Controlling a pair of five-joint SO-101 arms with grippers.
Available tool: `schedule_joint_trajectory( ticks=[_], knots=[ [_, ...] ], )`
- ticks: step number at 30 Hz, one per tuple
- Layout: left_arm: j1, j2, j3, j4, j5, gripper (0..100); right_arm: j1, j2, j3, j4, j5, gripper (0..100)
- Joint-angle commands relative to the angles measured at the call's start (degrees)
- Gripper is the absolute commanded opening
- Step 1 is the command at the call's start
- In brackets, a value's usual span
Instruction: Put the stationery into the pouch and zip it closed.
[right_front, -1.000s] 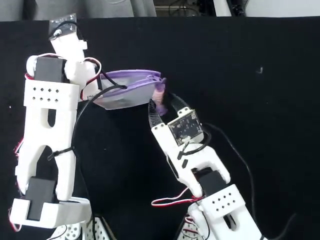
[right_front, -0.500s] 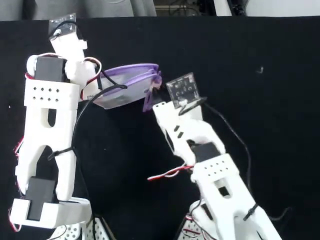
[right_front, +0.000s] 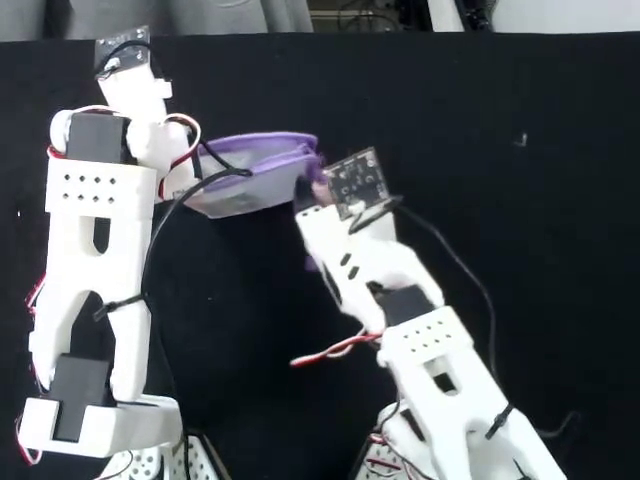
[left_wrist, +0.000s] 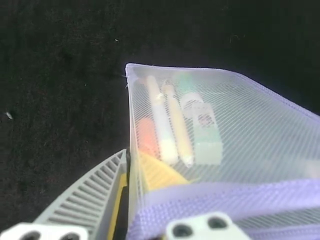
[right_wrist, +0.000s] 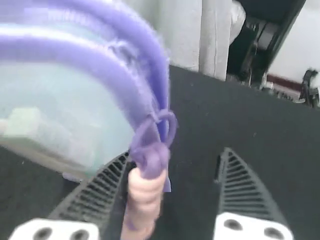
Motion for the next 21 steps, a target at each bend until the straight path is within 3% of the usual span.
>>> schedule_joint_trajectory(
  ticks=[1, 5, 12, 14, 16, 21],
  knots=[
    [-1.71, -0.7, 0.31, -0.35, -0.62, 3, 0.18, 0.13, -0.75, -2.9, -0.18, 15.8],
    [-1.71, -0.7, 0.31, -0.35, -0.62, 3, 2.64, -0.04, -0.04, -2.81, 0.0, 8.3],
    [-1.71, -0.7, 0.31, -0.35, -0.62, 3, 3.16, -0.04, -0.57, 2.2, 0.09, 6.9],
    [-1.71, -0.7, 0.31, -0.35, -0.62, 3, 3.43, -0.13, -0.75, 2.81, 0.18, 0.5],
    [-1.71, -0.7, 0.31, -0.35, -0.62, 3, 3.52, -0.13, -1.89, 4.04, 0.18, 1.4],
    [-1.71, -0.7, 0.31, -0.35, -0.62, 3, 3.6, -3.38, -11.03, 16.97, 0.18, 1.1]
  ],
)
